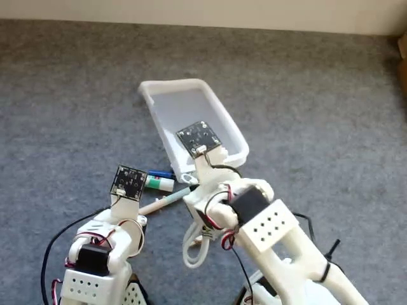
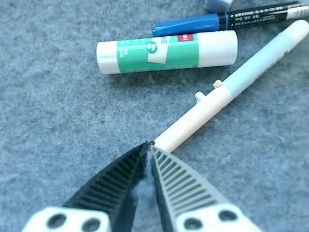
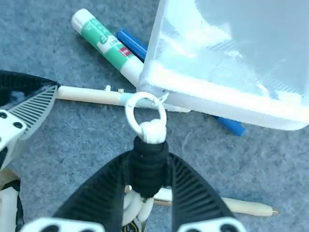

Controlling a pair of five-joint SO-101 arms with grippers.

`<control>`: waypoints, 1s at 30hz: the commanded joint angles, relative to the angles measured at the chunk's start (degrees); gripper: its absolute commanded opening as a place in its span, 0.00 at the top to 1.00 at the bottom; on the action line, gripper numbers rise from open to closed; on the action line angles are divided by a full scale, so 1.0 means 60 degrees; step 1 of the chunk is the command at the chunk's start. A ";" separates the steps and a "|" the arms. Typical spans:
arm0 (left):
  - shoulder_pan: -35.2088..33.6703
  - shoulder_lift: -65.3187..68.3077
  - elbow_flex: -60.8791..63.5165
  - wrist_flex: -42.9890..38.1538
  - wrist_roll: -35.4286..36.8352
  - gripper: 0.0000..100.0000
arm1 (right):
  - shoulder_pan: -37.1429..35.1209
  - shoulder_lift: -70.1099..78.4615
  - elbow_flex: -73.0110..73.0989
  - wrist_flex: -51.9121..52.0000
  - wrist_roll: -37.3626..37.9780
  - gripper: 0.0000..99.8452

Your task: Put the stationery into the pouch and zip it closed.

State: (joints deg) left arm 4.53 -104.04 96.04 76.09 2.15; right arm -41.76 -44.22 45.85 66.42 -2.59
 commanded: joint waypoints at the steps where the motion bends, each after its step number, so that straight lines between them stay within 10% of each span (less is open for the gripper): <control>1: -0.0125 -0.0037 0.0183 0.0059 -0.0073 0.99 | -0.0022 -0.0755 -0.0066 -0.0051 0.0147 0.99; 30: -0.0769 -0.0081 -0.2718 0.0103 -0.0073 0.99 | 0.0037 -0.1004 0.0125 -0.0300 0.0103 0.99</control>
State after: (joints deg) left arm 0.92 -104.13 85.85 76.18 2.15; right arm -41.76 -47.74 47.25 66.42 -2.42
